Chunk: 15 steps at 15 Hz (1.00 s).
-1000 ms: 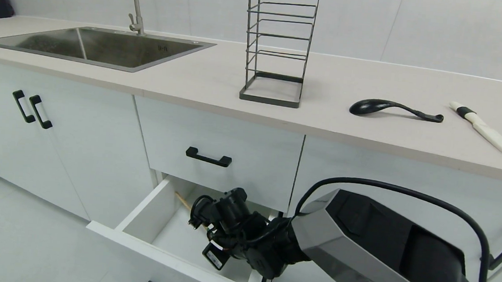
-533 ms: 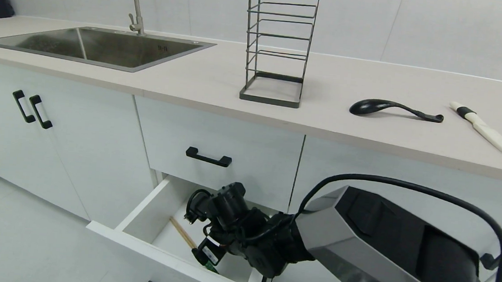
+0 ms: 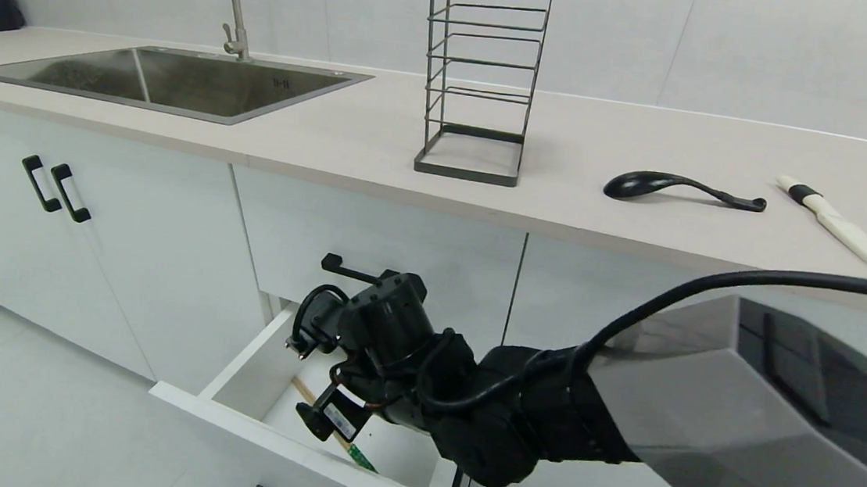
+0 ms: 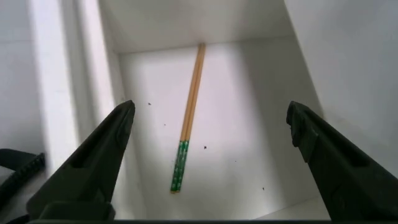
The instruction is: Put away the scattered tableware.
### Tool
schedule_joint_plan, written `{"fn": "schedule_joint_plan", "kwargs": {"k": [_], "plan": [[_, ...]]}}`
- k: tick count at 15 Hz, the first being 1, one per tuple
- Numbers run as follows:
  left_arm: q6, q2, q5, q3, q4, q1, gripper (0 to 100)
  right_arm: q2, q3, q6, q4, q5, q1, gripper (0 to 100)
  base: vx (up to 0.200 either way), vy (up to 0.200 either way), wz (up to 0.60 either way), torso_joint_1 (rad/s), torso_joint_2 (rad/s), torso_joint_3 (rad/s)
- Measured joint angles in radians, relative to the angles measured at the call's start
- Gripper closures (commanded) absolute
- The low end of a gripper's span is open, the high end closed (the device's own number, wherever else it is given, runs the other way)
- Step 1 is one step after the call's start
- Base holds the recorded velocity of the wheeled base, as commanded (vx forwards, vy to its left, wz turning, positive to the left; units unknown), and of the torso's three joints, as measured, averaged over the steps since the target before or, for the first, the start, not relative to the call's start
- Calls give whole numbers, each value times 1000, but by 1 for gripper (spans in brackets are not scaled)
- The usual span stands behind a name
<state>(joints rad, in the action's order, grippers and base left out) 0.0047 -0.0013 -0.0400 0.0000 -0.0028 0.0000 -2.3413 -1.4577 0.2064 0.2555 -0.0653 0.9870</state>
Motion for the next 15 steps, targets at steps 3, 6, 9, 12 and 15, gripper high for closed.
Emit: {"fn": "schedule_joint_plan", "kwargs": {"k": [3,6,9,12,15], "plan": [[0,0,0,0,0,0,0,103,122,0,11,-2,13,0,0,0,0,0,0,0],[0,0,0,0,1,0,0,167,224,1,94,-3,16,0,0,0,0,43,-38,-9],[0,0,0,0,1,0,0,204,265,2,96,-4,23,0,0,0,0,214,-59,-93],[0,0,0,0,1,0,0,232,267,2,53,-5,41,0,0,0,0,237,-526,-201],[0,0,0,0,0,0,0,263,272,1,-4,-4,53,0,0,0,0,193,-544,-189]]}}
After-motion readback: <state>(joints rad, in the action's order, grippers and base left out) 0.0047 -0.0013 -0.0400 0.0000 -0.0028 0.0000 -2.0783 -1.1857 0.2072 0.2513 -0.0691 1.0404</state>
